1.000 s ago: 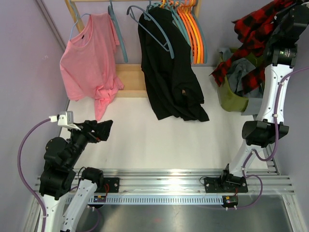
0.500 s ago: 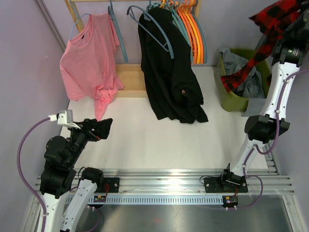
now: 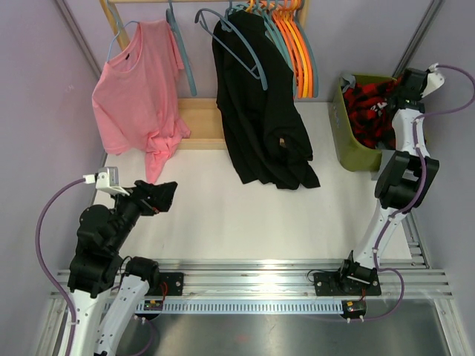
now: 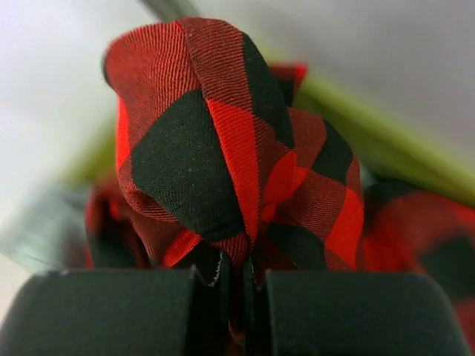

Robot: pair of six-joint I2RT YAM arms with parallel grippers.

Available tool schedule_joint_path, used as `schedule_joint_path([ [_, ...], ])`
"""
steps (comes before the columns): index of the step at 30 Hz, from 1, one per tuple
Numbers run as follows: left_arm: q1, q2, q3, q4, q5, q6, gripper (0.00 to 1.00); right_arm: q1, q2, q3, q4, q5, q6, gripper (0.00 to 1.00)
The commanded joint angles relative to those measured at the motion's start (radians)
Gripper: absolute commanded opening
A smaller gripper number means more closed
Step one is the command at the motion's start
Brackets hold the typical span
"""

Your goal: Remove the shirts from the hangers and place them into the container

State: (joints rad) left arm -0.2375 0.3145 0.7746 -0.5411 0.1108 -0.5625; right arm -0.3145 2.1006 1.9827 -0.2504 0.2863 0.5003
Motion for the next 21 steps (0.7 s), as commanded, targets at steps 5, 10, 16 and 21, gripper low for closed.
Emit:
schedule_joint_path([
  [5, -0.003, 0.006, -0.009, 0.078, 0.046, -0.014, 0.99, 0.041, -0.132, -0.143, -0.064, -0.133, -0.052, 0.83],
  [10, -0.003, 0.009, -0.006, 0.089, 0.059, -0.013, 0.99, 0.072, -0.394, -0.221, 0.006, -0.160, -0.085, 1.00],
  [16, -0.003, 0.001, 0.006, 0.107, 0.061, 0.007, 0.99, 0.167, -0.756, -0.367, 0.106, -0.213, -0.163, 0.99],
  [21, -0.003, 0.005, 0.011, 0.104, 0.067, 0.015, 0.99, 0.285, -0.959, -0.433, 0.108, -0.370, -0.233, 1.00],
])
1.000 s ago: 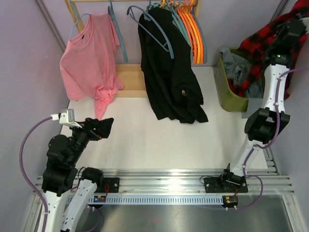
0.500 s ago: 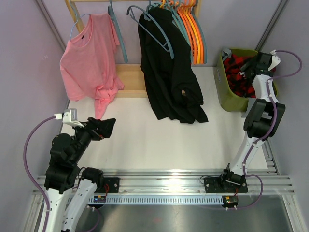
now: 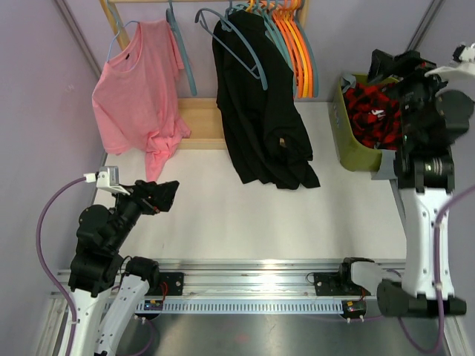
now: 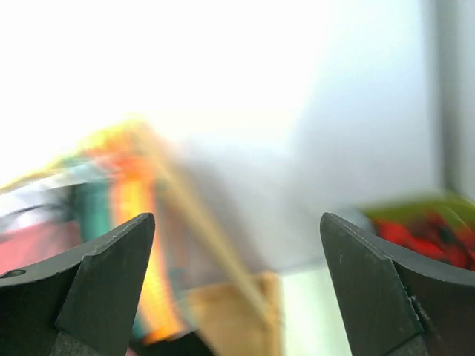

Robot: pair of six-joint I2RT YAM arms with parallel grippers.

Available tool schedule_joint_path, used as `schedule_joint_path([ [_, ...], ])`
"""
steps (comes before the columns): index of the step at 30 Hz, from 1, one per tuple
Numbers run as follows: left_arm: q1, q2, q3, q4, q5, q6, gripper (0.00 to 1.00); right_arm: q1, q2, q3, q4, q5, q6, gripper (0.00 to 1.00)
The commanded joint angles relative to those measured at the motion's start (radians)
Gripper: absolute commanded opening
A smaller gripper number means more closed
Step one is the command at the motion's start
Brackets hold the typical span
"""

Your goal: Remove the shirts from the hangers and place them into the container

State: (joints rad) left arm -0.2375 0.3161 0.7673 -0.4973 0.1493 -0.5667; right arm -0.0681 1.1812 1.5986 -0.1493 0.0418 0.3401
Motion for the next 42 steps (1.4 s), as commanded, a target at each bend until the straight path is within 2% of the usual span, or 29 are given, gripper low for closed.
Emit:
schedule_joint_path([
  [1, -0.003, 0.003, 0.017, 0.063, 0.030, 0.018, 0.99, 0.063, -0.055, -0.054, 0.007, -0.169, -0.075, 1.00],
  [3, -0.003, -0.002, 0.013, 0.066, 0.033, 0.014, 0.99, 0.092, -0.068, -0.037, -0.004, -0.341, -0.052, 0.99],
  [5, -0.003, -0.006, 0.010, 0.063, 0.039, 0.011, 0.99, 0.122, -0.049, 0.006, -0.024, -0.436, -0.035, 0.99],
  [9, -0.003, -0.025, 0.004, 0.059, 0.044, 0.004, 0.99, 0.162, 0.020, 0.095, -0.081, -0.596, -0.035, 0.90],
  [12, -0.003, -0.044, -0.002, 0.054, 0.042, 0.002, 0.99, 0.203, 0.098, 0.188, -0.124, -0.692, -0.032, 0.87],
  [18, -0.003, -0.064, 0.003, 0.031, 0.035, 0.007, 0.99, 0.283, 0.234, 0.326, -0.177, -0.724, -0.053, 0.84],
  [23, -0.003, -0.080, 0.015, 0.008, 0.022, 0.021, 0.99, 0.346, 0.339, 0.426, -0.225, -0.694, -0.085, 0.81],
  [28, -0.003, -0.089, 0.024, -0.017, 0.007, 0.040, 0.99, 0.413, 0.405, 0.465, -0.249, -0.551, -0.144, 0.80],
  [33, -0.003, -0.097, 0.041, -0.041, -0.008, 0.065, 0.99, 0.459, 0.409, 0.416, -0.158, -0.289, -0.233, 0.81],
  [36, -0.003, -0.098, 0.044, -0.050, -0.014, 0.073, 0.99, 0.473, 0.426, 0.409, -0.108, -0.215, -0.276, 0.81],
  [42, -0.003, -0.107, 0.047, -0.064, -0.025, 0.077, 0.99, 0.473, 0.445, 0.391, -0.044, -0.187, -0.309, 0.83],
])
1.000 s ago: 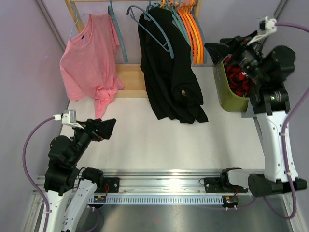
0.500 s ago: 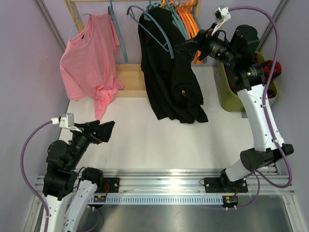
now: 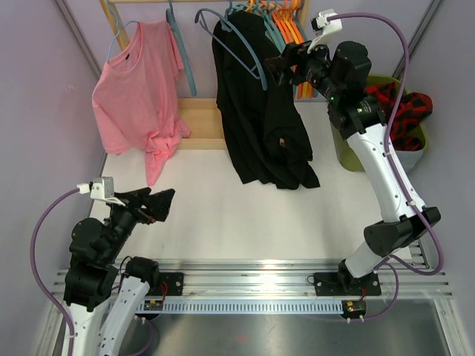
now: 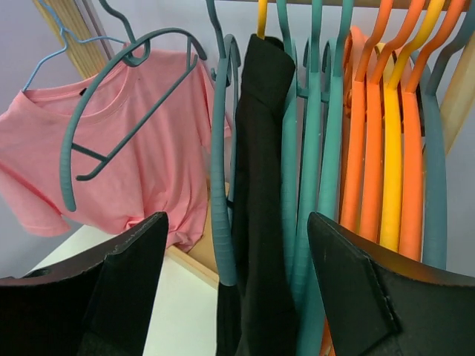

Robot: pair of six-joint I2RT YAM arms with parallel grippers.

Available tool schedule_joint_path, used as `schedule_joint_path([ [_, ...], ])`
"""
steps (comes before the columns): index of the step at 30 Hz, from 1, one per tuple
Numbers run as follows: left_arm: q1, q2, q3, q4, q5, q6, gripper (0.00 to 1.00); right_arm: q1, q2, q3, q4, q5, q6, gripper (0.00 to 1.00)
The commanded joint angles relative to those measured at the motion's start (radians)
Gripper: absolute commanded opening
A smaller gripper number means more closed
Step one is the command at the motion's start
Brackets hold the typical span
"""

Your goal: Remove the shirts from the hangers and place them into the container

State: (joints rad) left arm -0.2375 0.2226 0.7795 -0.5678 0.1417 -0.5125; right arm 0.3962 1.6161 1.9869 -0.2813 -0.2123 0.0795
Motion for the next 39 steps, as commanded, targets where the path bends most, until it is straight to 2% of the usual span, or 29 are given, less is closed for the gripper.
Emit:
schedule_joint_path([
  [1, -0.003, -0.015, 0.032, 0.006, -0.017, 0.023, 0.99, 0.009, 0.019, 0.012, 0.073, 0.065, -0.050, 0.83],
  [4, -0.003, -0.012, 0.033, 0.008, -0.017, 0.025, 0.99, 0.009, 0.065, 0.062, 0.033, 0.047, -0.049, 0.82],
  [8, -0.003, -0.017, 0.033, 0.000, -0.024, 0.029, 0.99, 0.009, 0.091, 0.059, 0.027, 0.001, -0.023, 0.72],
  [11, -0.003, -0.023, 0.030, -0.007, -0.030, 0.032, 0.99, 0.009, 0.088, 0.032, 0.033, -0.027, -0.009, 0.52],
  [12, -0.003, -0.026, 0.030, -0.012, -0.033, 0.031, 0.99, 0.009, 0.088, 0.024, 0.031, -0.030, -0.007, 0.37],
  [14, -0.003, -0.029, 0.027, -0.012, -0.030, 0.031, 0.99, 0.009, 0.073, -0.009, 0.037, -0.027, -0.003, 0.14],
  [15, -0.003, -0.029, 0.029, -0.012, -0.028, 0.029, 0.99, 0.007, 0.064, -0.025, 0.044, -0.024, -0.001, 0.05],
  [16, -0.003, -0.029, 0.026, -0.012, -0.028, 0.028, 0.99, 0.009, 0.044, -0.055, 0.059, -0.018, -0.001, 0.00],
  [24, -0.003, -0.028, 0.023, -0.003, -0.014, 0.014, 0.99, 0.009, -0.034, -0.100, 0.079, -0.019, -0.012, 0.00],
  [29, -0.003, -0.028, 0.029, -0.004, -0.010, 0.009, 0.99, 0.009, -0.122, -0.138, 0.226, -0.056, -0.030, 0.00],
  [33, -0.003, -0.029, 0.035, -0.007, -0.011, 0.008, 0.99, 0.009, -0.142, -0.084, 0.344, -0.090, -0.032, 0.00],
  [39, -0.003, -0.042, 0.043, -0.018, -0.014, 0.003, 0.99, 0.009, -0.064, 0.044, 0.332, -0.116, -0.044, 0.00],
])
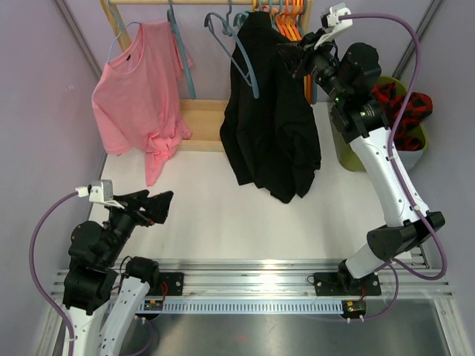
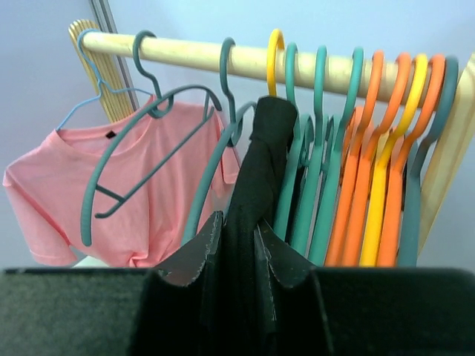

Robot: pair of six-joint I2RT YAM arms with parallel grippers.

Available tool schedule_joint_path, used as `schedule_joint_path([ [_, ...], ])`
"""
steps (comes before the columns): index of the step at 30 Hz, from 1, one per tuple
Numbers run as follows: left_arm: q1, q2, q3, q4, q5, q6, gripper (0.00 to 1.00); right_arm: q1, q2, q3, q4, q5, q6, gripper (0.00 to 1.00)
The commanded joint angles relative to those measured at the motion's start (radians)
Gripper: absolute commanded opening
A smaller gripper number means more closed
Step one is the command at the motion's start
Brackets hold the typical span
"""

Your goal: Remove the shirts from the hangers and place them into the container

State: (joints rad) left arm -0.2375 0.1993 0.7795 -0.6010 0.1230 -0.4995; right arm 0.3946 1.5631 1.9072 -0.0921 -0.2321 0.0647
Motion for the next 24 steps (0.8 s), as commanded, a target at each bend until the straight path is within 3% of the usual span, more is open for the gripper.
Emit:
schedule_joint_path([
  [1, -0.003, -0.018, 0.046, 0.014, 0.000, -0.008, 0.99, 0.010, 0.021, 0.165, 0.135, -0.098, -0.028, 0.00],
  [10, -0.003, -0.032, 0.087, -0.032, -0.028, 0.018, 0.99, 0.010, 0.158, 0.297, 0.241, -0.122, 0.061, 0.00],
  [15, -0.003, -0.040, 0.099, -0.055, -0.045, 0.027, 0.99, 0.010, 0.135, 0.256, 0.382, -0.122, 0.130, 0.00],
  [20, -0.003, -0.047, 0.096, -0.062, -0.051, 0.033, 0.99, 0.015, -0.047, 0.075, 0.396, -0.112, 0.086, 0.00],
  [23, -0.003, -0.044, 0.087, -0.054, -0.046, 0.029, 0.99, 0.015, -0.179, -0.029, 0.295, -0.111, 0.043, 0.00],
  [24, -0.003, -0.040, 0.084, -0.042, -0.036, 0.026, 0.99, 0.016, -0.239, -0.051, 0.191, -0.113, 0.017, 0.00],
])
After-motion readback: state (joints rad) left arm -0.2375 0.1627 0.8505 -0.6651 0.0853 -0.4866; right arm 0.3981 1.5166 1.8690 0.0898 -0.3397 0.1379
